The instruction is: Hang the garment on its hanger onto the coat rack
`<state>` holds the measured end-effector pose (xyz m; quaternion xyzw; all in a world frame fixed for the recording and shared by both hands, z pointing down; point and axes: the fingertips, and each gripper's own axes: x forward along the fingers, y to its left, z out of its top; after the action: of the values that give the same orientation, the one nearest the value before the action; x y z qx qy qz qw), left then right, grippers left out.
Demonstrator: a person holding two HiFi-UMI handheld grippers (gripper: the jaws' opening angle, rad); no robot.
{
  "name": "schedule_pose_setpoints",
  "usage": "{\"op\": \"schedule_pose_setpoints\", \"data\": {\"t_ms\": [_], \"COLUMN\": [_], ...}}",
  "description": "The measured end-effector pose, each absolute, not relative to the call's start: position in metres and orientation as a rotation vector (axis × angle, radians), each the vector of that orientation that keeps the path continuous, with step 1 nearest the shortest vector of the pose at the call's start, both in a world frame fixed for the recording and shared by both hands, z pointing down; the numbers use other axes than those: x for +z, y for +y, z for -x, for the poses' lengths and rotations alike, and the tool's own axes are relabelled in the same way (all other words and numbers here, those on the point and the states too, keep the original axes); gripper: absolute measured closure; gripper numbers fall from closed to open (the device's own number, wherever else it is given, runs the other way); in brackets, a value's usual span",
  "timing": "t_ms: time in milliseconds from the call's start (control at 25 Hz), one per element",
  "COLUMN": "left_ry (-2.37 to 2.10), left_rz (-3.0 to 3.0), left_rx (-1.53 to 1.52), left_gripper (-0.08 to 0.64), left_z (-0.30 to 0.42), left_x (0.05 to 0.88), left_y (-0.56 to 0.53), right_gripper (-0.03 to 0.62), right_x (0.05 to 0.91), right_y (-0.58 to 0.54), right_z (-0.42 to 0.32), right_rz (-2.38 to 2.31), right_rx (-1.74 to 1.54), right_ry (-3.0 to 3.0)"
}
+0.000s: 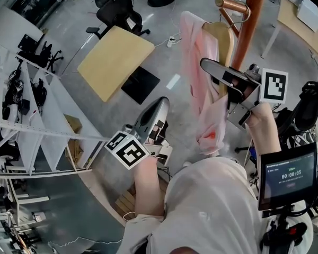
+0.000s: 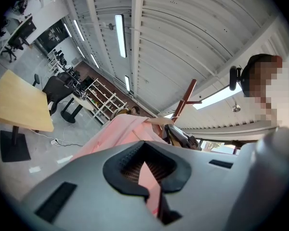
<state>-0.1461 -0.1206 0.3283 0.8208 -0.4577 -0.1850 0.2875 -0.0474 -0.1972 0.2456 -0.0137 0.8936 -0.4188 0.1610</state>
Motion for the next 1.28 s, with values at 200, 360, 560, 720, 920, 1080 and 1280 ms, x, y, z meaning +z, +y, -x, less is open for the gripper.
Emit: {"op": "schedule_pose_setpoints", "data": {"t_ms": [200,360,560,720,920,1080,1280], "left_ry": [-1.189,-1.161,-1.129,-1.097,-1.065,-1.043,-1.027], "left_rz": [-2.194,-2.203,-2.210,-2.218,-2.229,-2.234,-2.235], "left_rx": [-0.492,-0.487,-0.480,-0.473,-0.464,-0.456,-0.449], "left_gripper": [0.554,0.555,0.555,0.554,0.554,0.554,0.555], "left_z": [0.140,0.126,0.106,0.102,0.092,0.088,0.085], "left_x": [0.333,0.334,0.334,0.332,0.335,0.335,0.337], "left_y": [-0.127,-0.132,-0.142,-0.142,-0.145,-0.149,-0.150], "right_gripper": [0.580,0.580,0.580,0.579,0.575,0.522,0.522], "right_x": [0.255,0.261,0.267,0.266,0.266,0.264,0.266], "right_y": [-0.204,-0.209,-0.221,-0.215,-0.207,-0.204,-0.202], "right_z": [0.040,0.027,0.006,0.003,-0.005,-0.003,-0.003], "right_rz": [0.098,0.148,0.254,0.236,0.185,0.171,0.240], "right_rx": [-1.188,-1.157,-1.078,-1.068,-1.050,-1.043,-1.012], "right_ry": [2.566,2.607,2.681,2.685,2.671,2.679,2.755]}}
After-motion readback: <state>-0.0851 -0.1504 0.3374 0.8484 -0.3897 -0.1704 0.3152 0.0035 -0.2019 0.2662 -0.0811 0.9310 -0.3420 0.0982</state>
